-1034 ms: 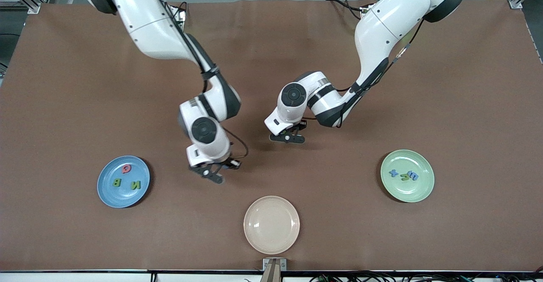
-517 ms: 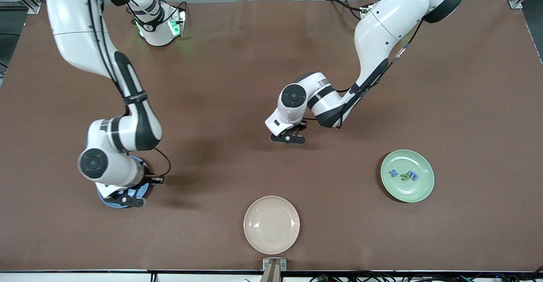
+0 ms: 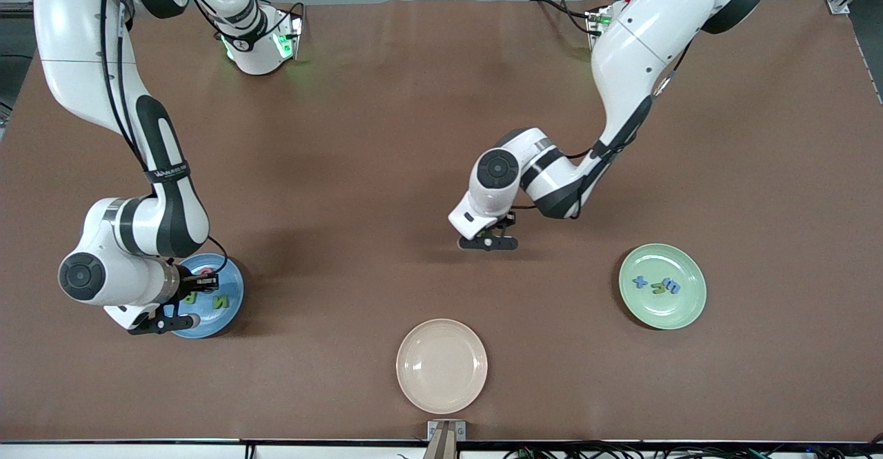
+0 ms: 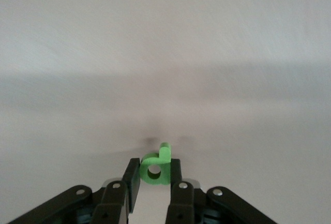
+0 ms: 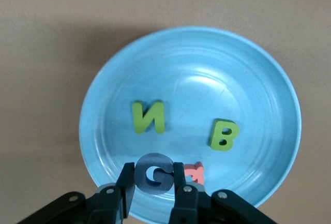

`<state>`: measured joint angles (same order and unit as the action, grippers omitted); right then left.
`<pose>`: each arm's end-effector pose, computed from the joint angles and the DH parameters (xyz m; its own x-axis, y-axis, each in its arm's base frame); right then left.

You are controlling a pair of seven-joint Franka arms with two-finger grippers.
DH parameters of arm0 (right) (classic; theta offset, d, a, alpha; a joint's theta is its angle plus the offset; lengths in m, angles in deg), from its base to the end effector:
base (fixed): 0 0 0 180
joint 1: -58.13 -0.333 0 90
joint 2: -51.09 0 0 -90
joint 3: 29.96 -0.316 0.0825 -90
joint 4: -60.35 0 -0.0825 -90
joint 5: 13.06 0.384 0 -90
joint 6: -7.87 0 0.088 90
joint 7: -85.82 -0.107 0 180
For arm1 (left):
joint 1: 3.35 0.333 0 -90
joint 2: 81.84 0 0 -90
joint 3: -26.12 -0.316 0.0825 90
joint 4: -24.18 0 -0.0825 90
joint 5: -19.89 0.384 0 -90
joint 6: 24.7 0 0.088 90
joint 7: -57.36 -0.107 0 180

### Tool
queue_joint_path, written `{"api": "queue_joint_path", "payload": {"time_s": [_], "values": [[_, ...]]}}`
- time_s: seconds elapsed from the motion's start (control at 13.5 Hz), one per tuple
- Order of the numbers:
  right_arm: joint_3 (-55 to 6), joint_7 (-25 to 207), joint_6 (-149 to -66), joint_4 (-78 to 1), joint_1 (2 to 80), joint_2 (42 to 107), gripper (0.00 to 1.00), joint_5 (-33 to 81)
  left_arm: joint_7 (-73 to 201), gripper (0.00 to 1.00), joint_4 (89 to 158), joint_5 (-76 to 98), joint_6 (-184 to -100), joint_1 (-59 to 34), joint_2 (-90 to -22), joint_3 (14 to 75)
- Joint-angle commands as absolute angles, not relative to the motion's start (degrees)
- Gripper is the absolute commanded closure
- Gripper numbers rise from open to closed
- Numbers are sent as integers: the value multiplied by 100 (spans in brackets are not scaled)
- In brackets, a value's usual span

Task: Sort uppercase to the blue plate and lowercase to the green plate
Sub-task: 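Drop the d on the green plate while the right gripper drops G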

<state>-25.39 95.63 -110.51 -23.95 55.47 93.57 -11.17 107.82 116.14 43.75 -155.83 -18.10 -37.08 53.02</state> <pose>0.7027 -0.0126 0.2290 0.9800 0.1350 -0.1462 0.1368 -0.9906 0.0025 0.5508 -0.4196 0.2057 1.0000 -0.0044 -0.0051 -0.0043 -0.9999 0.0142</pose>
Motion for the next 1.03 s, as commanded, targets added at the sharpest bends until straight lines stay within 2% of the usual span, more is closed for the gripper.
{"api": "queue_joint_path", "payload": {"time_s": [0.0, 0.37, 0.66, 0.96], "values": [[-2653, 9839, -11078, -2482, 5716, 9336, 77, -1147, 10816, 99, 11674, 4503, -15355, -1470, -4272, 5311], [-2653, 9830, -11693, -2482, 5761, 9503, 75, -1200, 10370, 99, 11620, 4503, -14793, -469, -4730, 5319], [-2653, 9839, -11711, -2482, 5787, 9539, 54, -1209, 9850, 99, 11716, 4503, -14590, 288, -4783, 5311], [-2653, 9979, -11702, -2482, 5892, 9539, 49, -1183, 9192, 99, 11804, 4503, -14388, 912, -4730, 5311]]}}
